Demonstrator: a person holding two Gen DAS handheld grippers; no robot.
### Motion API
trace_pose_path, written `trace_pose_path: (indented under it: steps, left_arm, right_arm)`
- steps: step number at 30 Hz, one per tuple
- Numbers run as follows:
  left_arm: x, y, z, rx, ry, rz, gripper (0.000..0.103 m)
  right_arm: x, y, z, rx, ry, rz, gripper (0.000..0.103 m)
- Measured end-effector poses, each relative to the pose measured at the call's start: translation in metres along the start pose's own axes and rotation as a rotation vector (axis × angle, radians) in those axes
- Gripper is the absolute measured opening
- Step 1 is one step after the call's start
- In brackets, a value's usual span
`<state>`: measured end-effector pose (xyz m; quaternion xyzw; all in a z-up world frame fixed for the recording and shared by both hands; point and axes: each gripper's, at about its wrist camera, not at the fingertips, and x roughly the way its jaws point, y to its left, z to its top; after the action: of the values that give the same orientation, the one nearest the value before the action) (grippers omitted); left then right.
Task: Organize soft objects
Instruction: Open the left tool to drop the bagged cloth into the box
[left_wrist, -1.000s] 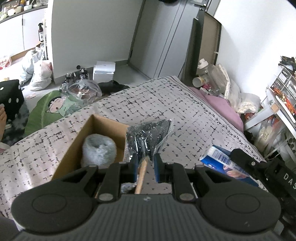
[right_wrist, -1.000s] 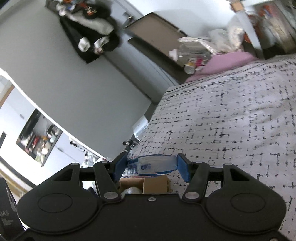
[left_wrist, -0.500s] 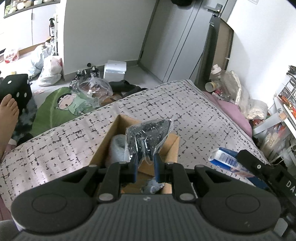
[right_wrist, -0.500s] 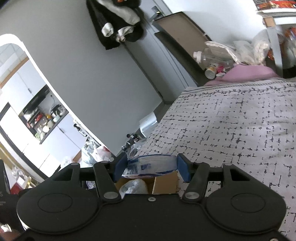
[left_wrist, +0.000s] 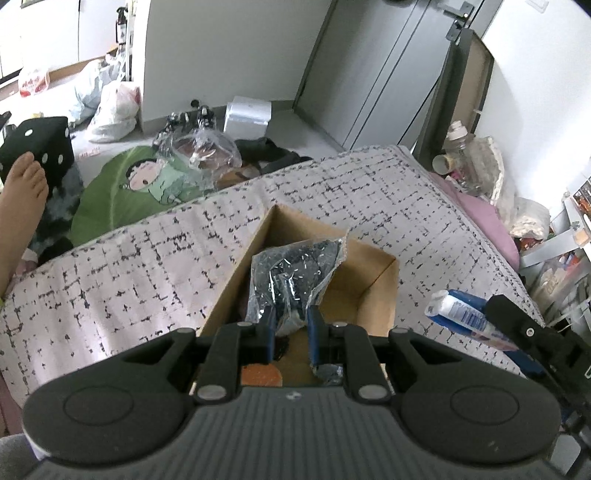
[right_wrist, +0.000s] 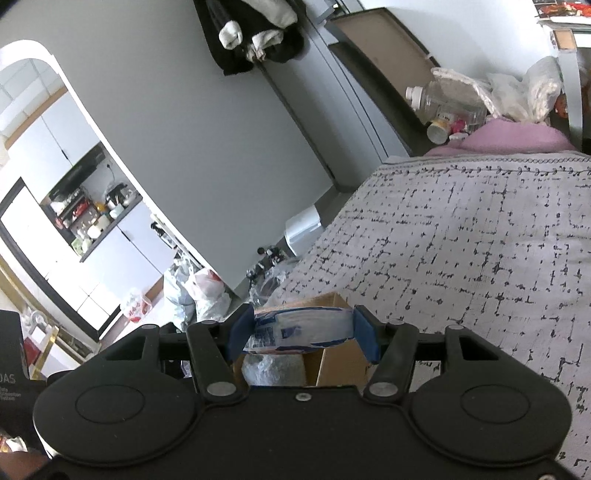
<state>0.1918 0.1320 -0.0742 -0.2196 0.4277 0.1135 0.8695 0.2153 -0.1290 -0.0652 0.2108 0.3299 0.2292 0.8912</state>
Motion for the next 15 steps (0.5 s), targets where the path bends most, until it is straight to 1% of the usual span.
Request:
trace_pose_path:
  steps: [2, 3, 5, 7, 8, 9, 11, 15]
  left_arm:
    - [0.005, 0.002, -0.003, -0.002, 0.023, 0.0, 0.017]
    - [0.008, 0.002, -0.004, -0.001, 0.038, -0.001, 0.019]
    - [0.014, -0.001, -0.007, 0.03, 0.062, -0.008, 0.021]
    - [0.016, -0.002, -0.01, 0.05, 0.073, -0.018, 0.024]
    - [0.017, -0.002, -0.01, 0.05, 0.08, -0.025, 0.028]
    - [0.019, -0.002, -0.009, 0.047, 0.083, -0.027, 0.031]
    - [0.019, 0.001, -0.007, 0.034, 0.078, -0.027, 0.034]
    - [0.022, 0.008, -0.001, 0.01, 0.076, -0.019, 0.036]
  right_arm:
    - [0.003, 0.001, -0.002, -0.002, 0.01, -0.004, 0.058]
    - [0.005, 0.002, -0.002, -0.004, 0.014, -0.005, 0.058]
    - [0.007, 0.004, -0.003, -0.012, 0.018, -0.004, 0.058]
    - [0.009, 0.007, -0.004, -0.019, 0.021, -0.003, 0.058]
    - [0.011, 0.007, -0.005, -0.022, 0.023, -0.004, 0.058]
    - [0.012, 0.008, -0.005, -0.022, 0.025, -0.005, 0.058]
    - [0.016, 0.007, -0.006, -0.02, 0.03, -0.009, 0.058]
    - [0.023, 0.006, -0.007, -0.009, 0.028, -0.013, 0.058]
